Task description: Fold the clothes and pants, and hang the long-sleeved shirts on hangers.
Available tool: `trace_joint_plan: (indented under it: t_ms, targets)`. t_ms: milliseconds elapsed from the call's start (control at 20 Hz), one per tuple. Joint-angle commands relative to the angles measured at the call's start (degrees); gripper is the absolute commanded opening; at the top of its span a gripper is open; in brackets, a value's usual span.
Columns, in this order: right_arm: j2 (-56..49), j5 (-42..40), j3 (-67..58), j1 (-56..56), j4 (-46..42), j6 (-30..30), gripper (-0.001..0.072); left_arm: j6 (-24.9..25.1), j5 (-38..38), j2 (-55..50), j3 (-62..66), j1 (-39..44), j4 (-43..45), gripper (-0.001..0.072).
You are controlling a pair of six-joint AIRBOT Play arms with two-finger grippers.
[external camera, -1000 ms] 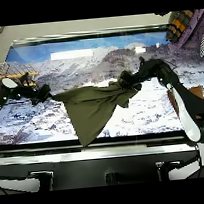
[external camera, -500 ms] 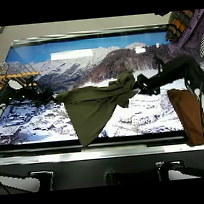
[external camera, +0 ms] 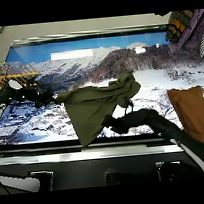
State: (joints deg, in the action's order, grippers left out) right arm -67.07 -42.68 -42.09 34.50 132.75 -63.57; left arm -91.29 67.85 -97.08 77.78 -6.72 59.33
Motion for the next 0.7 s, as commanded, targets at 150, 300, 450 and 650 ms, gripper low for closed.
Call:
trace_joint_plan:
  t_ms: [150,300,450,650]
  targets:
    - [-9.6,21.7,1.9,14.0,0.1,13.7,0.0557,0.0,0.4,0.0,0.0,0.0,0.0,0.0014]
    - [-9.6,28.0,1.8,13.9,0.1,14.2,0.0556,0.0,0.8,0.0,0.0,0.0,0.0,0.0014]
    - [-11.2,29.1,1.2,13.9,-0.1,16.3,0.0556,0.0,0.7,0.0,0.0,0.0,0.0,0.0014]
    - [-15.7,24.1,-2.5,13.8,-0.4,15.9,0.0520,0.0,1.0,0.0,0.0,0.0,0.0,0.0014]
